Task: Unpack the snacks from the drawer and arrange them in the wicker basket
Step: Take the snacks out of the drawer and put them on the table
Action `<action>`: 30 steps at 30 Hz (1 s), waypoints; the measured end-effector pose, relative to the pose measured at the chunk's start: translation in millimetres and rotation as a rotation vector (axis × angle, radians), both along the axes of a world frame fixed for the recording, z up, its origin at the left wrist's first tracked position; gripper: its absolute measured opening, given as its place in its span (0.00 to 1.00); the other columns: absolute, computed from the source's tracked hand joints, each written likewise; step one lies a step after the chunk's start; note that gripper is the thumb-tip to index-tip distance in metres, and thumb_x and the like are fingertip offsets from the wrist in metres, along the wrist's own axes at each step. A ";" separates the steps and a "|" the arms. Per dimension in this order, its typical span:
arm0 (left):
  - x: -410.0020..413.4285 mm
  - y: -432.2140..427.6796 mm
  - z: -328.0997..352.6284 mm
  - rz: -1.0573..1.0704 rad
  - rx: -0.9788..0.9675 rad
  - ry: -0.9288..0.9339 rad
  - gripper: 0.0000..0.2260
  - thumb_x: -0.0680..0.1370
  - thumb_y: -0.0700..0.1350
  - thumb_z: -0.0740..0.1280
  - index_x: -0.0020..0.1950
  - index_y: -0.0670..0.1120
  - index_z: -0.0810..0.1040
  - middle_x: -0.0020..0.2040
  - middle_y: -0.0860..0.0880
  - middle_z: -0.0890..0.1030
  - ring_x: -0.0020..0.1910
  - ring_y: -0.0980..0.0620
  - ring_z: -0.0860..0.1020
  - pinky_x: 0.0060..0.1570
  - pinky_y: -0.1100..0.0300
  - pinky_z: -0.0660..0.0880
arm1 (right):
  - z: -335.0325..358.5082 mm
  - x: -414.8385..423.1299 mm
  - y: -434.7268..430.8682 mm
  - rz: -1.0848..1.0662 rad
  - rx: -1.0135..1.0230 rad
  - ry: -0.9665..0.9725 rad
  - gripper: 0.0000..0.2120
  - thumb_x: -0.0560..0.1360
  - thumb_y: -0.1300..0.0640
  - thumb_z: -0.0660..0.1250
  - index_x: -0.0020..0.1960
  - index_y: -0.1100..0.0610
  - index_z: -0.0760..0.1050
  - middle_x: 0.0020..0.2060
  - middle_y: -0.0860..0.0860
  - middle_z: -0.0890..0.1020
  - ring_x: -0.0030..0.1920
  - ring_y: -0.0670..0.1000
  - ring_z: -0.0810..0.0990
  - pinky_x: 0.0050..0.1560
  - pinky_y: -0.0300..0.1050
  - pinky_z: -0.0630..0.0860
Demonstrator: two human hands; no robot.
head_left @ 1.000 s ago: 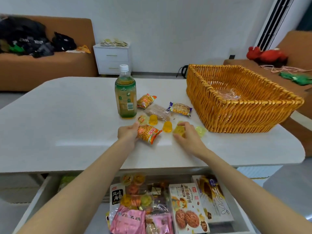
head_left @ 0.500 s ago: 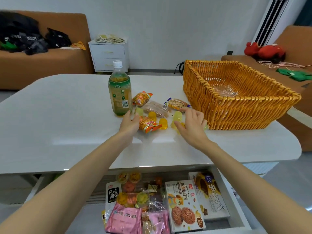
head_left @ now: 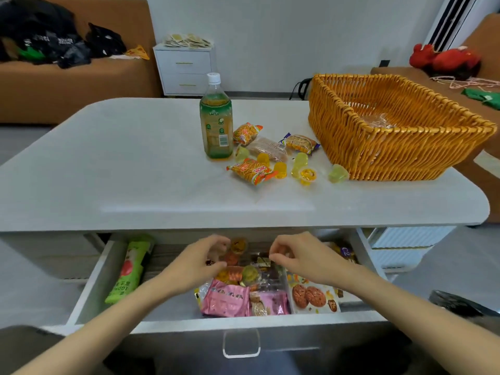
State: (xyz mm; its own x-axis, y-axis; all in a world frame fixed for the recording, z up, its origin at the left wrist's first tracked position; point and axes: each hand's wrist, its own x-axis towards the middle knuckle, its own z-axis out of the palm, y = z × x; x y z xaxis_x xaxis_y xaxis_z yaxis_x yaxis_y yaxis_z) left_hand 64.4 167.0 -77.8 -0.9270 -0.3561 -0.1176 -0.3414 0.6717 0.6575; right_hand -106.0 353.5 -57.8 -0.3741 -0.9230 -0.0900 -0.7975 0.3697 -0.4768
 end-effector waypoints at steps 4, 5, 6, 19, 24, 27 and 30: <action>1.4 -2.6 -36.3 -0.115 -0.111 -0.210 0.27 0.76 0.43 0.68 0.74 0.48 0.65 0.70 0.49 0.71 0.67 0.53 0.69 0.61 0.69 0.63 | -40.0 21.4 -18.9 0.084 0.165 0.029 0.20 0.78 0.51 0.64 0.69 0.52 0.70 0.64 0.49 0.75 0.62 0.48 0.74 0.61 0.43 0.72; 1.9 -0.4 -44.6 -0.140 -0.114 -0.218 0.26 0.76 0.42 0.68 0.73 0.48 0.66 0.69 0.48 0.72 0.65 0.52 0.70 0.58 0.71 0.63 | -49.1 25.8 -24.7 0.101 0.189 0.033 0.23 0.78 0.51 0.65 0.72 0.52 0.67 0.67 0.51 0.73 0.65 0.51 0.72 0.64 0.45 0.71; 2.3 1.3 -52.5 -0.156 -0.121 -0.225 0.25 0.76 0.42 0.68 0.72 0.48 0.67 0.66 0.47 0.74 0.60 0.52 0.73 0.52 0.74 0.65 | -57.2 29.1 -30.6 0.114 0.204 0.039 0.25 0.78 0.51 0.65 0.73 0.53 0.65 0.68 0.52 0.71 0.66 0.53 0.71 0.66 0.47 0.70; -4.7 -25.5 -101.4 0.002 -0.191 -0.284 0.03 0.73 0.46 0.70 0.43 0.47 0.79 0.45 0.46 0.79 0.47 0.44 0.80 0.40 0.59 0.70 | -106.3 36.9 -73.0 0.180 0.217 0.165 0.23 0.79 0.43 0.61 0.72 0.46 0.63 0.63 0.54 0.74 0.62 0.58 0.74 0.54 0.49 0.73; -2.1 -26.6 -99.3 -0.050 -0.180 -0.334 0.13 0.74 0.51 0.70 0.57 0.49 0.78 0.55 0.47 0.72 0.54 0.47 0.74 0.55 0.56 0.72 | -105.9 32.7 -74.4 0.226 0.237 0.229 0.21 0.80 0.46 0.59 0.71 0.50 0.65 0.63 0.55 0.74 0.59 0.59 0.76 0.55 0.53 0.76; -1.2 -28.3 -96.1 -0.013 -0.180 -0.349 0.10 0.76 0.51 0.69 0.50 0.46 0.74 0.50 0.46 0.73 0.49 0.48 0.74 0.45 0.58 0.70 | -104.9 33.3 -70.9 0.202 0.179 0.164 0.20 0.81 0.47 0.58 0.71 0.52 0.65 0.61 0.55 0.76 0.58 0.56 0.77 0.55 0.49 0.74; 0.3 -31.7 -84.9 0.076 -0.077 -0.245 0.10 0.78 0.48 0.67 0.49 0.45 0.68 0.45 0.49 0.73 0.44 0.52 0.72 0.33 0.67 0.64 | -99.5 29.2 -68.4 0.079 0.081 -0.079 0.19 0.81 0.46 0.58 0.68 0.54 0.68 0.53 0.52 0.81 0.48 0.49 0.79 0.49 0.42 0.74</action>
State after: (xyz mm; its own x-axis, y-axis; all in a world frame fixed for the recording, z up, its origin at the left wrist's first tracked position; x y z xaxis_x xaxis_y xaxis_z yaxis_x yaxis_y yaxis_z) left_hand 64.7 135.3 -162.7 -0.8443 -0.4404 -0.3052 -0.5357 0.6829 0.4967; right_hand -76.8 285.1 -157.2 -0.2895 -0.9377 -0.1922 -0.7868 0.3474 -0.5101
